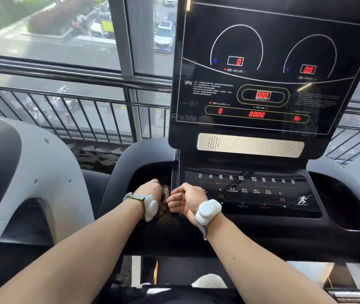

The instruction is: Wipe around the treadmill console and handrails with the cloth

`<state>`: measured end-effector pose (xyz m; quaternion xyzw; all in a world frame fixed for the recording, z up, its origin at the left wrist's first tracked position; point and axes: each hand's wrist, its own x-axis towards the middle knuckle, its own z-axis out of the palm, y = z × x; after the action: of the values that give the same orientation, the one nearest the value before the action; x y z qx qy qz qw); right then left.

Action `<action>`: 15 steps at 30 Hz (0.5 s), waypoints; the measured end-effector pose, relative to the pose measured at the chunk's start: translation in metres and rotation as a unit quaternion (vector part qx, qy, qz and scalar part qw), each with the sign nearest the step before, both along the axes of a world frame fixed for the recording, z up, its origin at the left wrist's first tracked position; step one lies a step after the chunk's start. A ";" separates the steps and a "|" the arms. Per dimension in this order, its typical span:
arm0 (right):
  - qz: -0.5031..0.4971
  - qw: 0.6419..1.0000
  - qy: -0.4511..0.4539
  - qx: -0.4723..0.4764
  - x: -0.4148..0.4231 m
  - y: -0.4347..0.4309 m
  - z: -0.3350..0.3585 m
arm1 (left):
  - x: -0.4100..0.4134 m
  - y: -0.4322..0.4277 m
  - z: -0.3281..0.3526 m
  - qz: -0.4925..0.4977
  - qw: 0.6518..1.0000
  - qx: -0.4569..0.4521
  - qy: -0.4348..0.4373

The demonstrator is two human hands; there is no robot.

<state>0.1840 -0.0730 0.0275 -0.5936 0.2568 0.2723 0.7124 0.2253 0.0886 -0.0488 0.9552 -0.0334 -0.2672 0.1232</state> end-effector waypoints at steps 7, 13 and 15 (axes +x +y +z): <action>-0.005 1.000 -0.009 -0.005 -0.004 0.001 -0.001 | -0.018 0.015 0.020 0.027 0.997 -0.046 0.058; 0.007 1.000 -0.014 -0.003 -0.002 0.000 -0.002 | -0.008 0.025 0.048 0.076 0.990 -0.115 0.010; -0.002 0.999 -0.046 -0.015 0.003 0.005 -0.002 | -0.004 0.032 0.057 0.090 0.978 -0.186 0.016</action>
<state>0.1870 -0.0680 0.0255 -0.6152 0.2291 0.2394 0.7153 0.2216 0.1207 0.0085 0.9101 0.0059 -0.2594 0.3232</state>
